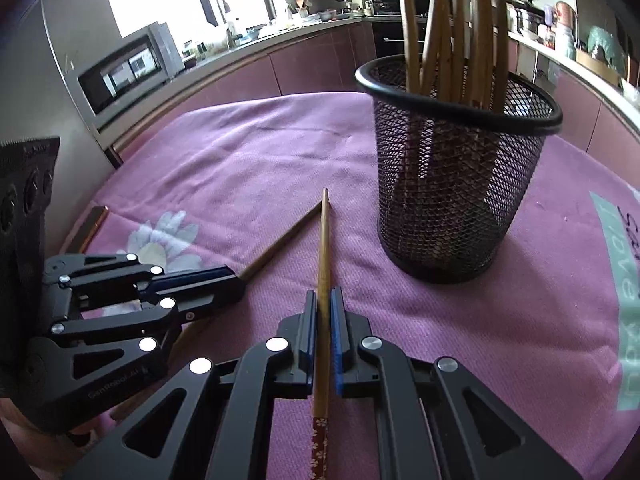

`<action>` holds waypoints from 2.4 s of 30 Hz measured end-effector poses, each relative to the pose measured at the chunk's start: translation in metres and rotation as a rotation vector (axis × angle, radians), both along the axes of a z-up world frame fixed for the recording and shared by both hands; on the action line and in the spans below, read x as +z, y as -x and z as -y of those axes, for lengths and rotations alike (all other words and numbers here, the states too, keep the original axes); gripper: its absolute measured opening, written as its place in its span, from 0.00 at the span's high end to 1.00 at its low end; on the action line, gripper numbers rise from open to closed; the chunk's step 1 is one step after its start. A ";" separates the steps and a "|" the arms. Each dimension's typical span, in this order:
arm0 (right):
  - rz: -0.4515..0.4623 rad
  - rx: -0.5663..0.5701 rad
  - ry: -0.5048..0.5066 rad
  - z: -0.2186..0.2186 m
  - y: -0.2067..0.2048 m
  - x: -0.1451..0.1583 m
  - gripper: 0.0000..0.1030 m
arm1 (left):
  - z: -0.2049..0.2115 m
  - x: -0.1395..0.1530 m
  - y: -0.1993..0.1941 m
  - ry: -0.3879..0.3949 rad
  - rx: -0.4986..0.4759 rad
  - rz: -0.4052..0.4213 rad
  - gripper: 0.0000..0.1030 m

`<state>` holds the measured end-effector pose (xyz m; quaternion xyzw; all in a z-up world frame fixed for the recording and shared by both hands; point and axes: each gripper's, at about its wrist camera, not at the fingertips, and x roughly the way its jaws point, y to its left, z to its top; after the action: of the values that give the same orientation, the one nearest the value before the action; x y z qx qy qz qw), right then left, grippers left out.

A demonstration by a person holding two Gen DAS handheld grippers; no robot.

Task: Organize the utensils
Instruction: 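Close the left tool on one chopstick while the right tool grasps the other, then lift both chopsticks upright and carry them over the black mesh cup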

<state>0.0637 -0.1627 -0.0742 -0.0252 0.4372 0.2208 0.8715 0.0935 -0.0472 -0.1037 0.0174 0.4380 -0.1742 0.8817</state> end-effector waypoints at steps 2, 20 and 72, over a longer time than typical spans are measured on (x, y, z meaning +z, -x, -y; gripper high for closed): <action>0.014 0.009 0.032 -0.005 0.001 0.000 0.92 | 0.001 0.000 0.000 -0.009 -0.005 0.004 0.92; 0.023 -0.011 -0.072 0.012 0.006 0.011 0.95 | -0.003 0.010 0.005 0.026 0.005 0.028 0.93; 0.280 -0.065 -0.303 0.080 0.046 0.095 0.95 | -0.019 0.109 0.035 0.312 -0.096 0.210 0.93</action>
<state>0.0176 -0.2424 0.0206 0.0900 0.2741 0.2500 0.9243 0.0581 -0.0285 0.0051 -0.0806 0.3101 -0.2790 0.9053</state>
